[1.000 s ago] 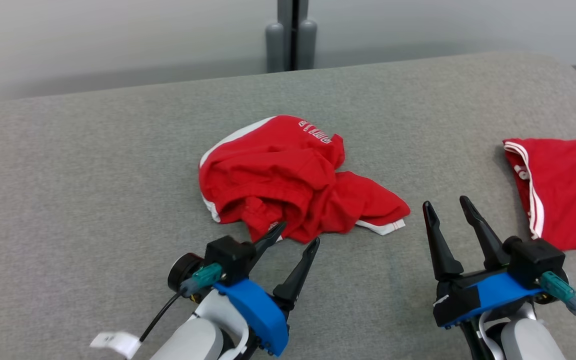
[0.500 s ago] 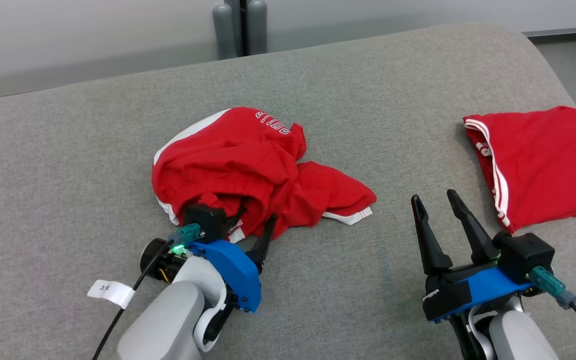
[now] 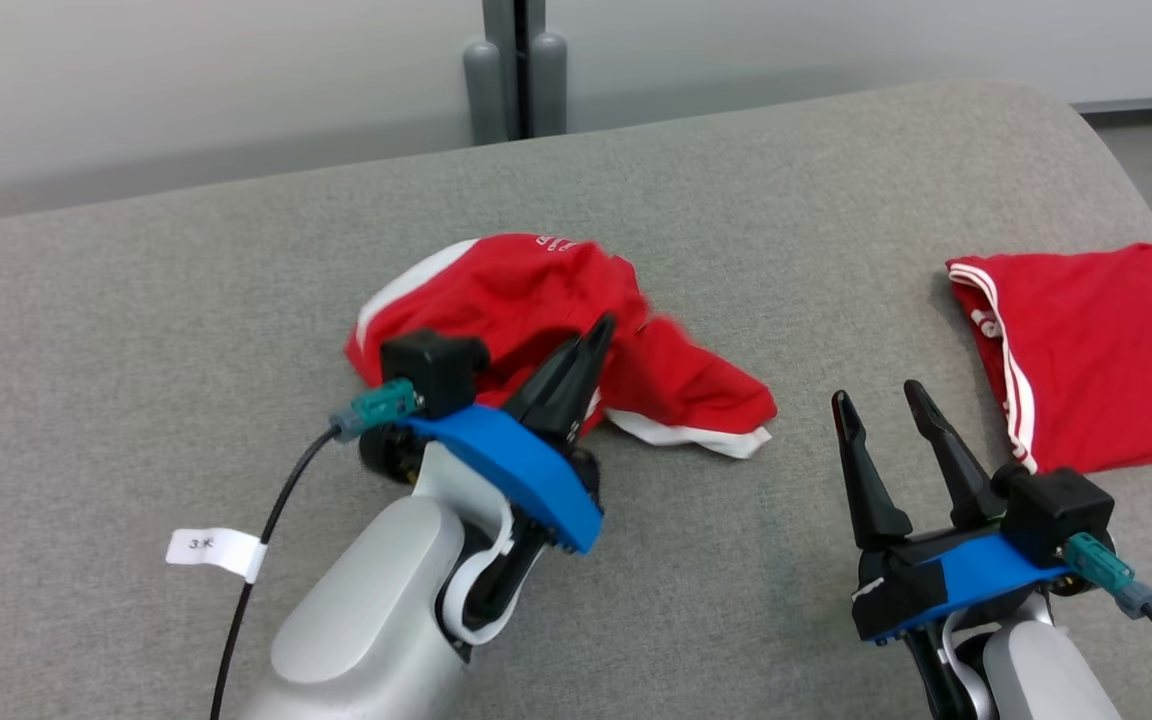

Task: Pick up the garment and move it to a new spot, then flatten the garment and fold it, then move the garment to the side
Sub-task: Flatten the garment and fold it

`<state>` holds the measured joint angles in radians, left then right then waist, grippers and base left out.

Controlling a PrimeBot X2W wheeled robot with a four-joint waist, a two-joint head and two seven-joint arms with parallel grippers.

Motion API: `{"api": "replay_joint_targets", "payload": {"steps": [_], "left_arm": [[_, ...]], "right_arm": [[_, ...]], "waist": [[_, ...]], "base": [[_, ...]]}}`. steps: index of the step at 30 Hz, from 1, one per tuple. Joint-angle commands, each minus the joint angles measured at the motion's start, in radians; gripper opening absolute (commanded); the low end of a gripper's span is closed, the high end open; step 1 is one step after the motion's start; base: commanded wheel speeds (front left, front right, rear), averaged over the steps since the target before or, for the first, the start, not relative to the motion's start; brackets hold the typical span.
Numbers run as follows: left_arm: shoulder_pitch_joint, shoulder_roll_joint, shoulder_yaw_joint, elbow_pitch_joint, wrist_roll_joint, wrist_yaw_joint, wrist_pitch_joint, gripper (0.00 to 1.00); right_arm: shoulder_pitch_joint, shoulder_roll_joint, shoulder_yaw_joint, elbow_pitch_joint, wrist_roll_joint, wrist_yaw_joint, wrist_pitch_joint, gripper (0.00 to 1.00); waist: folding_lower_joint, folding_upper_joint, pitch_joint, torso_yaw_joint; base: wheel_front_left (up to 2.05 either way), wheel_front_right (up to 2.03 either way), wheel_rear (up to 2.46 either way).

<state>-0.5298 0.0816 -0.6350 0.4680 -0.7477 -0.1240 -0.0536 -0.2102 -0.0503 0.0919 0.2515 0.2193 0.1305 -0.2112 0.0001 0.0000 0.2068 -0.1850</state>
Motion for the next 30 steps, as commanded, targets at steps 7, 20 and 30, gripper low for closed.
{"api": "replay_joint_targets", "payload": {"steps": [7, 20, 30], "left_arm": [[-0.017, -0.027, -0.006, -0.270, -0.246, -0.009, 0.008, 0.00], [0.169, 0.157, 0.042, -0.192, -0.259, 0.231, 0.084, 0.00], [0.119, 0.181, 0.069, -0.066, -0.244, 0.222, 0.036, 1.00]], "right_arm": [[0.035, -0.001, -0.007, -0.008, -0.013, 0.001, 0.014, 1.00], [0.041, -0.001, -0.001, -0.044, -0.009, 0.001, 0.031, 1.00], [0.023, -0.001, -0.005, -0.049, -0.014, 0.001, 0.029, 1.00]], "waist": [[-0.0001, 0.0000, -0.048, 0.031], [-0.0001, 0.0000, -0.048, 0.085], [-0.0001, 0.0000, -0.015, 0.100]], "base": [[0.00, 0.00, 0.00], [0.00, 0.00, 0.00], [0.00, 0.00, 0.00]]}}
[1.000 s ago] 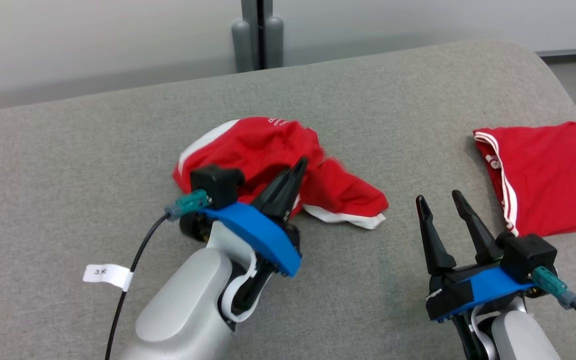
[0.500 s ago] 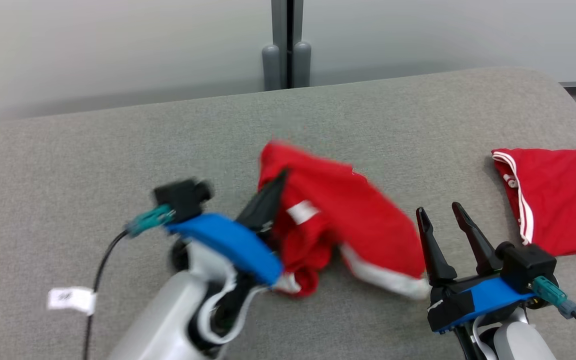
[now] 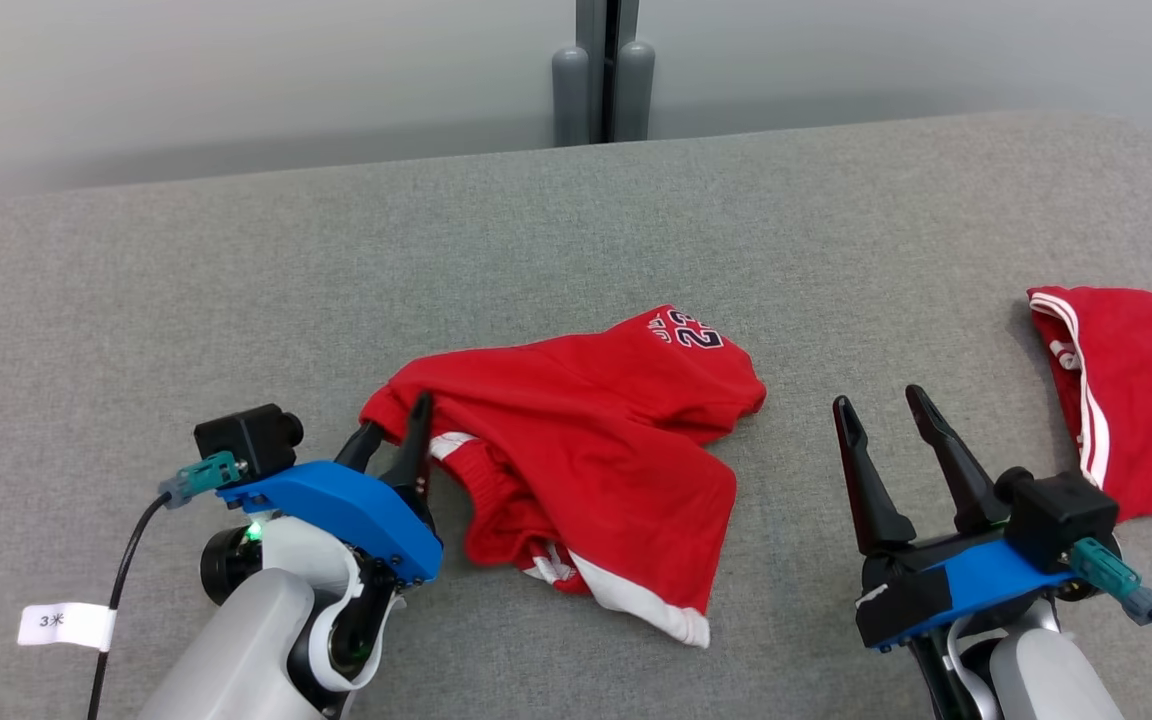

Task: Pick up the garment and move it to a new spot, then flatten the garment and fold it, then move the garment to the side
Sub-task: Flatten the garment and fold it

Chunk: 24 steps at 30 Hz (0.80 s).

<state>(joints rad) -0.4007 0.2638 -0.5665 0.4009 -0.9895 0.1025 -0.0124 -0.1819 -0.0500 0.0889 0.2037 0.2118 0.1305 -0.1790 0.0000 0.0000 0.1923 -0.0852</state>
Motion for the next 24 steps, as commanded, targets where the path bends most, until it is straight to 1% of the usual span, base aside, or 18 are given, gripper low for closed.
{"api": "replay_joint_targets", "payload": {"steps": [1, 5, 8, 14, 16, 18, 21, 24], "left_arm": [[-0.011, -0.002, 0.003, -0.001, -0.004, -0.009, -0.010, 1.00], [0.029, -0.002, 0.022, -0.042, -0.035, -0.013, -0.014, 1.00], [0.074, 0.013, 0.023, -0.112, -0.066, -0.006, 0.019, 1.00], [0.176, 0.066, 0.025, -0.305, -0.122, 0.036, 0.103, 1.00], [0.198, 0.068, 0.025, -0.346, -0.135, 0.047, 0.120, 1.00], [0.206, 0.078, 0.019, -0.359, -0.134, 0.059, 0.137, 1.00], [0.195, 0.045, 0.016, -0.338, -0.173, 0.055, 0.161, 1.00], [0.162, 0.021, 0.016, -0.281, -0.193, 0.051, 0.178, 1.00]], "right_arm": [[-0.005, -0.001, -0.004, 0.000, -0.007, 0.001, -0.002, 1.00], [0.004, -0.001, -0.010, 0.002, -0.011, 0.001, 0.004, 1.00], [0.012, -0.001, -0.020, -0.004, -0.015, 0.001, 0.009, 1.00], [0.024, -0.001, -0.024, -0.018, -0.021, 0.001, 0.016, 1.00], [0.021, -0.001, -0.021, -0.021, -0.018, 0.001, 0.017, 1.00], [0.016, -0.001, -0.014, -0.023, -0.014, 0.001, 0.018, 1.00], [0.007, -0.001, -0.009, -0.022, -0.011, 0.001, 0.018, 1.00], [0.004, -0.001, 0.001, -0.019, -0.010, 0.001, 0.017, 1.00]], "waist": [[0.0000, 0.0000, -0.003, 0.002], [0.0000, 0.0000, -0.017, 0.006], [0.0000, 0.0000, -0.028, 0.014], [0.0000, 0.0000, -0.036, 0.033], [0.0000, 0.0000, -0.035, 0.037], [0.0000, 0.0000, -0.032, 0.038], [0.0000, 0.0000, -0.028, 0.037], [0.0000, 0.0000, -0.023, 0.028]], "base": [[0.00, 0.00, 0.00], [0.00, 0.00, 0.00], [0.00, 0.00, 0.00], [0.00, 0.00, 0.00], [0.00, 0.00, 0.00], [0.00, 0.00, 0.00], [0.00, 0.00, 0.00], [0.00, 0.00, 0.00]]}}
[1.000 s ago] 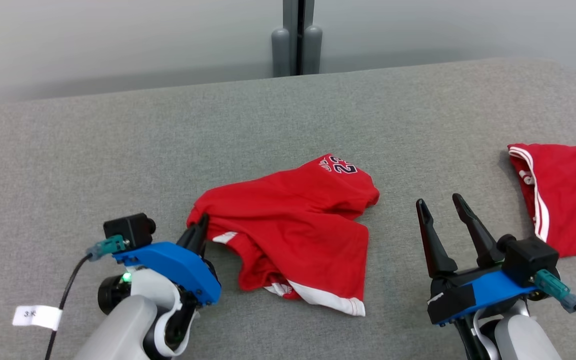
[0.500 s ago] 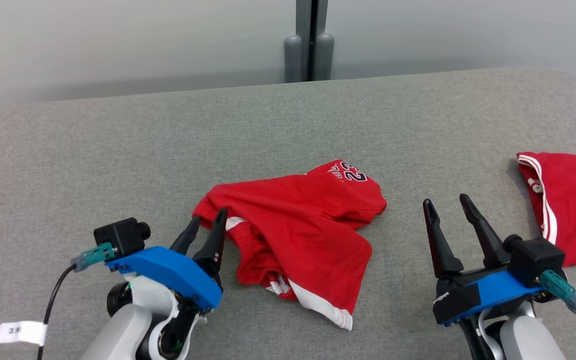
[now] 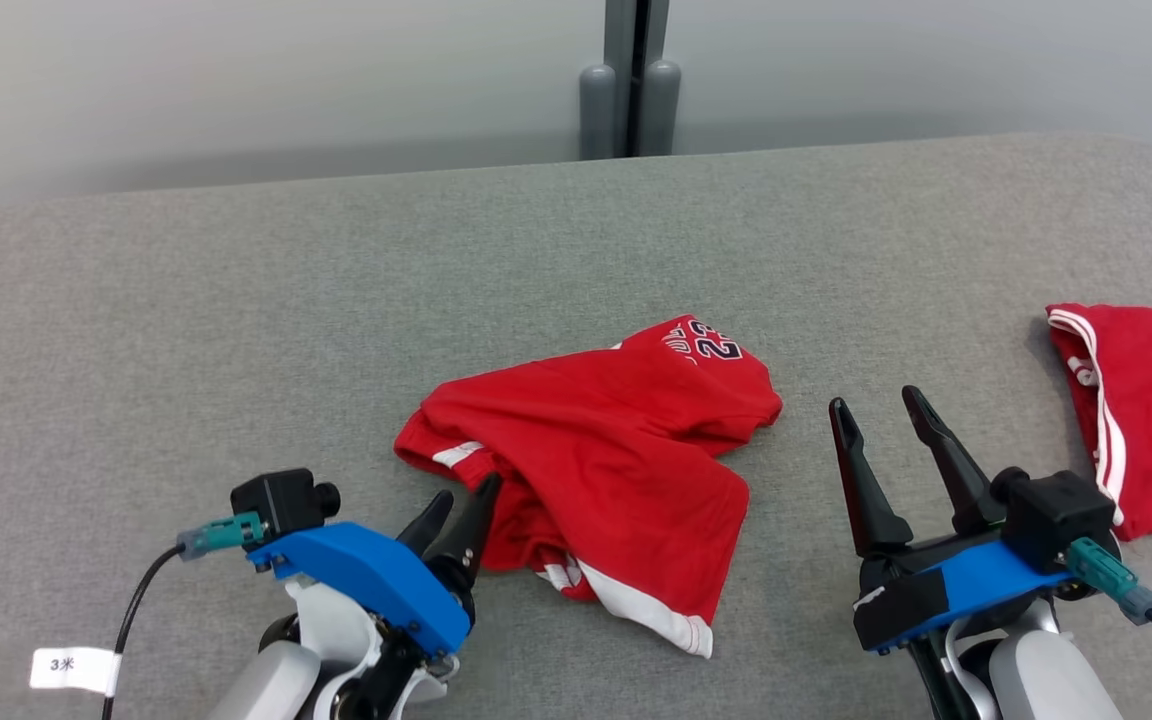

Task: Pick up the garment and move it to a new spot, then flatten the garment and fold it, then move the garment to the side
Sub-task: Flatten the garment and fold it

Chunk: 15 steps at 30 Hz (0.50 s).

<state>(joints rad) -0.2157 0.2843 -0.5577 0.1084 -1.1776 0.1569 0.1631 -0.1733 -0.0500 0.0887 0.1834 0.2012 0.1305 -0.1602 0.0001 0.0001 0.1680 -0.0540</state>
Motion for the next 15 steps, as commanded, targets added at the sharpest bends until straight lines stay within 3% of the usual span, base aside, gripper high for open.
{"api": "replay_joint_targets", "payload": {"steps": [1, 5, 6, 7, 11, 15], "left_arm": [[-0.033, -0.013, 0.012, 0.032, -0.015, -0.008, 0.005, 1.00], [-0.083, -0.039, 0.038, 0.115, -0.030, -0.033, -0.020, 1.00], [-0.095, -0.040, 0.040, 0.134, -0.023, -0.043, -0.030, 0.77], [-0.105, -0.039, 0.039, 0.150, -0.015, -0.053, -0.035, 0.00], [-0.140, -0.019, 0.028, 0.187, 0.030, -0.106, -0.080, 0.00], [-0.188, 0.028, -0.016, 0.137, 0.193, -0.194, -0.226, 0.00]], "right_arm": [[-0.007, -0.001, 0.003, 0.002, 0.000, 0.001, -0.002, 1.00], [-0.014, -0.001, 0.008, 0.004, -0.001, 0.001, -0.004, 1.00], [-0.015, -0.001, 0.008, 0.005, -0.002, 0.001, -0.005, 1.00], [-0.014, -0.001, 0.007, 0.006, -0.002, 0.001, -0.006, 1.00], [-0.013, -0.001, 0.001, 0.007, -0.003, 0.001, -0.009, 1.00], [0.000, -0.001, -0.019, 0.002, -0.011, 0.001, -0.008, 1.00]], "waist": [[-0.0001, -0.0001, 0.003, -0.008], [-0.0001, -0.0001, 0.008, -0.026], [-0.0001, -0.0001, 0.009, -0.030], [-0.0001, -0.0001, 0.010, -0.033], [-0.0001, -0.0001, 0.010, -0.042], [-0.0001, -0.0001, 0.006, -0.030]], "base": [[0.00, 0.00, 0.00], [0.00, 0.00, 0.00], [0.00, 0.00, 0.00], [0.00, 0.00, 0.00], [0.00, 0.00, 0.00], [0.00, 0.00, 0.00]]}}
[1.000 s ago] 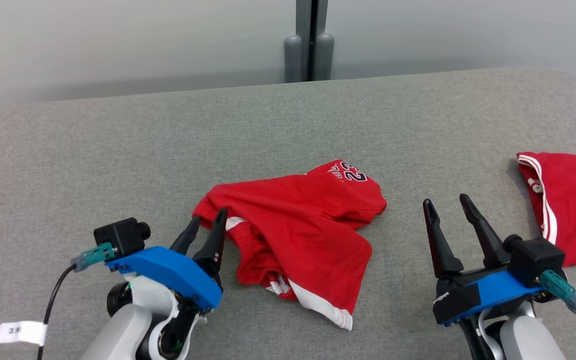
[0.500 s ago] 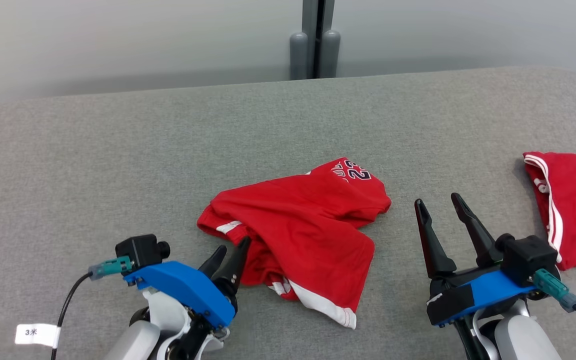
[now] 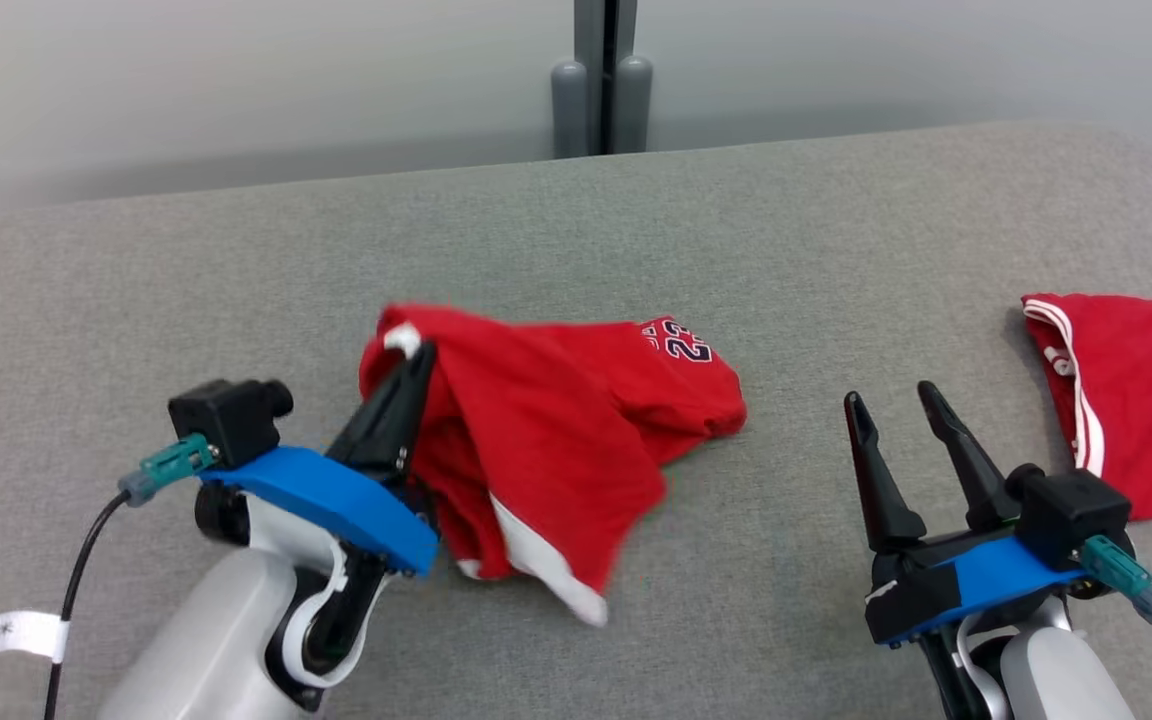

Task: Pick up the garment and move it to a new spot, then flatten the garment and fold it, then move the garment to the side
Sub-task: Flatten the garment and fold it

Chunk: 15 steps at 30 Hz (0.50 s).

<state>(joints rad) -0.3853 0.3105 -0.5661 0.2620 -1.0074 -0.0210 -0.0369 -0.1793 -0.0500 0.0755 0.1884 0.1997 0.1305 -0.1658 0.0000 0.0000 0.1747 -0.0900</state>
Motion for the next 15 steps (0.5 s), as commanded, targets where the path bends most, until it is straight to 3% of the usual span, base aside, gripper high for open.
{"api": "replay_joint_targets", "payload": {"steps": [1, 7, 15], "left_arm": [[-0.030, 0.016, -0.016, -0.032, 0.066, -0.027, -0.062, 0.00], [-0.079, 0.038, -0.075, -0.143, 0.235, -0.056, -0.177, 0.00], [0.051, 0.078, -0.108, -0.119, 0.224, -0.003, -0.125, 0.00]], "right_arm": [[0.010, -0.001, -0.009, -0.004, -0.012, 0.001, 0.000, 1.00], [0.015, -0.001, -0.013, -0.012, -0.017, 0.001, 0.012, 1.00], [0.018, -0.001, 0.009, -0.019, -0.010, 0.001, 0.018, 1.00]], "waist": [[0.0000, 0.0000, -0.002, 0.012], [0.0000, 0.0000, -0.019, 0.051], [0.0000, 0.0000, -0.027, 0.074]], "base": [[0.00, 0.00, 0.00], [0.00, 0.00, 0.00], [0.00, 0.00, 0.00]]}}
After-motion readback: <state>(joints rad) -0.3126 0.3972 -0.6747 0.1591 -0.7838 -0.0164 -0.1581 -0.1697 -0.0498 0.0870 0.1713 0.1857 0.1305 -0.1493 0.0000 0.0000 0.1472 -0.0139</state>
